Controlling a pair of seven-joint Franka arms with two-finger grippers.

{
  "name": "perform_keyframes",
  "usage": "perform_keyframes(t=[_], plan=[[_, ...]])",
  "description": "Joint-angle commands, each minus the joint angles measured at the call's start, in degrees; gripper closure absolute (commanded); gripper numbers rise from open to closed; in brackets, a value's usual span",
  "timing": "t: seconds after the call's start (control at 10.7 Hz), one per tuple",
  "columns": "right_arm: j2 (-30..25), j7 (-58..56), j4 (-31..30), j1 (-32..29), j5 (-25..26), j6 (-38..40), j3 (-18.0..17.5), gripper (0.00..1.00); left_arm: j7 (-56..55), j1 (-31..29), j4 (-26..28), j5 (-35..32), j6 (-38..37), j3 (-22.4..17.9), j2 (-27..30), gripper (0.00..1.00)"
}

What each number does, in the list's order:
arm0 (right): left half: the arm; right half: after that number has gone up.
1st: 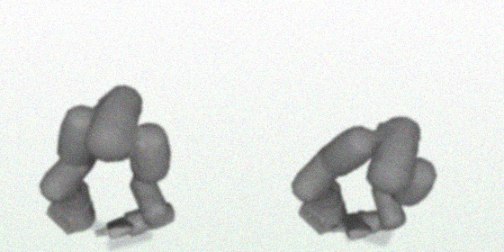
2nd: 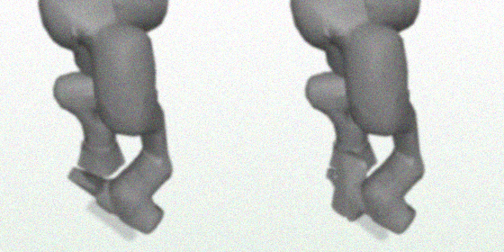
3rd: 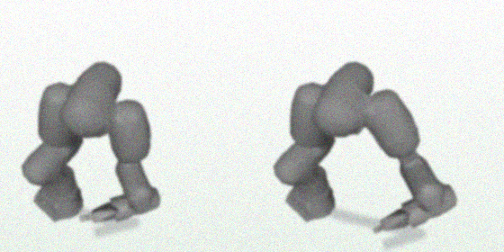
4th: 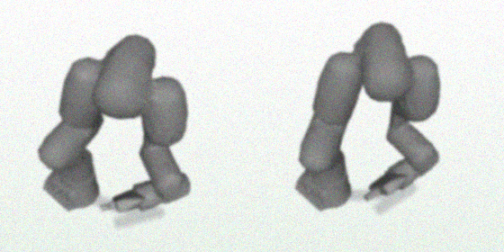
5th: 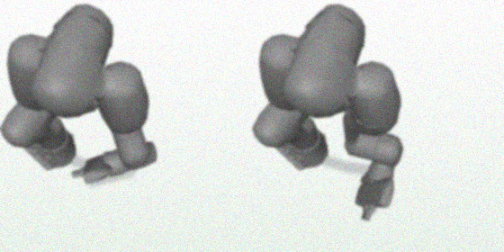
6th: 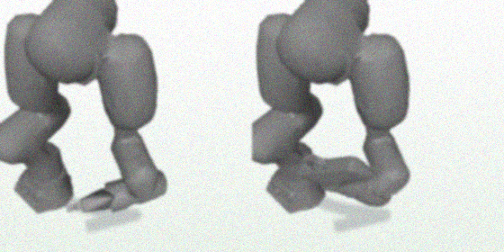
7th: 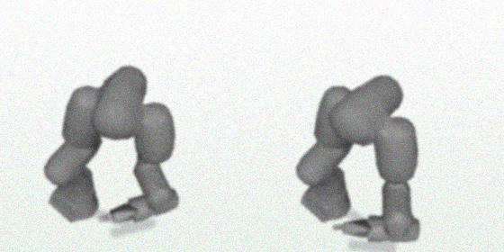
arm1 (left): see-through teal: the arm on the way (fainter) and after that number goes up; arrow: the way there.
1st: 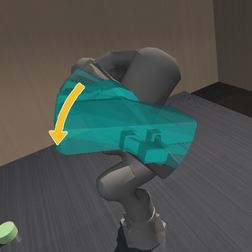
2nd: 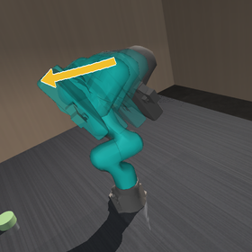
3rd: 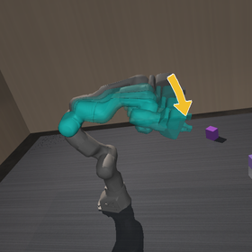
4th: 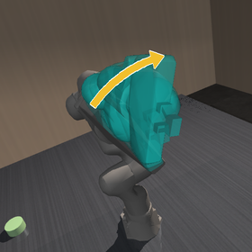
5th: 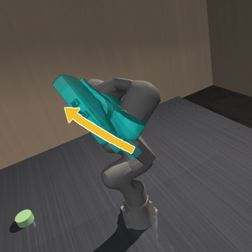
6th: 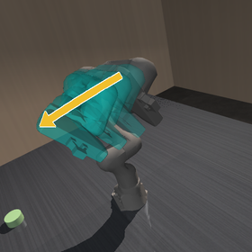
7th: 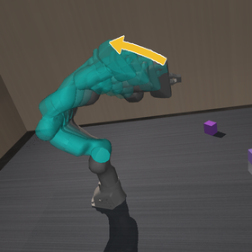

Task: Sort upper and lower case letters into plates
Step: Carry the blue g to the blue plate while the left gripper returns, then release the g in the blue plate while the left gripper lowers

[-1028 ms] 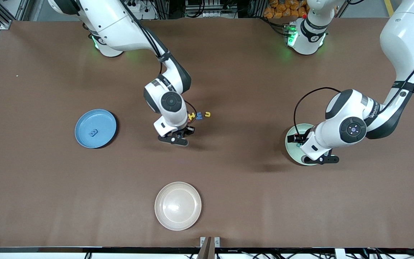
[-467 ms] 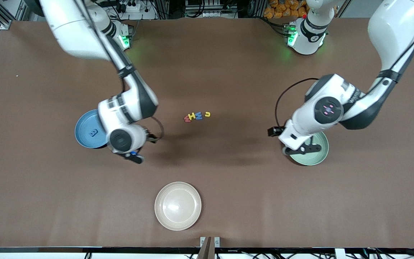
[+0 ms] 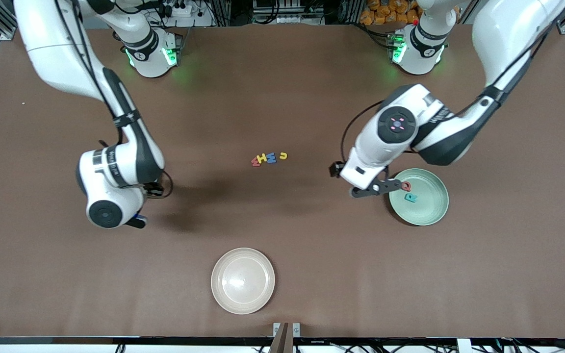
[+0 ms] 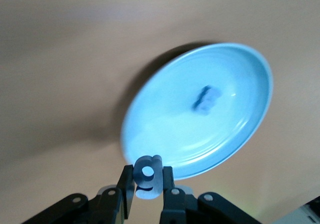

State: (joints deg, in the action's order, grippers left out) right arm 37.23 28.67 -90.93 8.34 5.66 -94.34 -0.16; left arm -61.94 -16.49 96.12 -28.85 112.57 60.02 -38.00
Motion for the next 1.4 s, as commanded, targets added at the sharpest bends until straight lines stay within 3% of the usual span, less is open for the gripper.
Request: perform_keyframes(t=[0.0,0.09,0.19,0.28,0.37,0.65,1.31], plan=[[-0.5,-4.9,-2.2,-3.2,1.5,-0.6,-1.0,0.90,-7.5,7.4,-1.4,-0.2,4.0,-5.1,-1.1,0.00],[-0.5,-5.0,-2.2,-3.2,1.5,-0.6,-1.0,0.80,-9.7,11.0,-2.1,-0.2,4.7,-7.4,-1.1,0.00],[-0.4,-5.4,-2.2,-2.9,1.5,-0.6,-1.0,0.45,-11.3,14.4,-2.4,-0.3,4.7,-9.6,-0.9,0.00],[-0.5,-6.5,-2.1,-2.8,1.4,-0.6,-1.1,0.17,-12.6,17.2,-3.2,-0.3,4.9,-11.6,-1.0,0.00],[-0.6,-6.6,-2.0,-2.9,1.2,-0.6,-1.1,0.05,-14.2,19.8,-4.0,-0.3,5.8,-13.2,-1.2,0.00],[-0.9,-6.8,-1.9,-2.7,0.8,-0.6,-1.4,0.04,-19.3,29.4,-4.3,-0.2,9.6,-21.5,-1.2,0.00],[-0.8,-6.8,-1.9,-2.8,-0.2,-0.8,-2.0,0.04,-20.7,37.2,-4.4,-0.5,10.6,-23.8,-2.3,0.00]])
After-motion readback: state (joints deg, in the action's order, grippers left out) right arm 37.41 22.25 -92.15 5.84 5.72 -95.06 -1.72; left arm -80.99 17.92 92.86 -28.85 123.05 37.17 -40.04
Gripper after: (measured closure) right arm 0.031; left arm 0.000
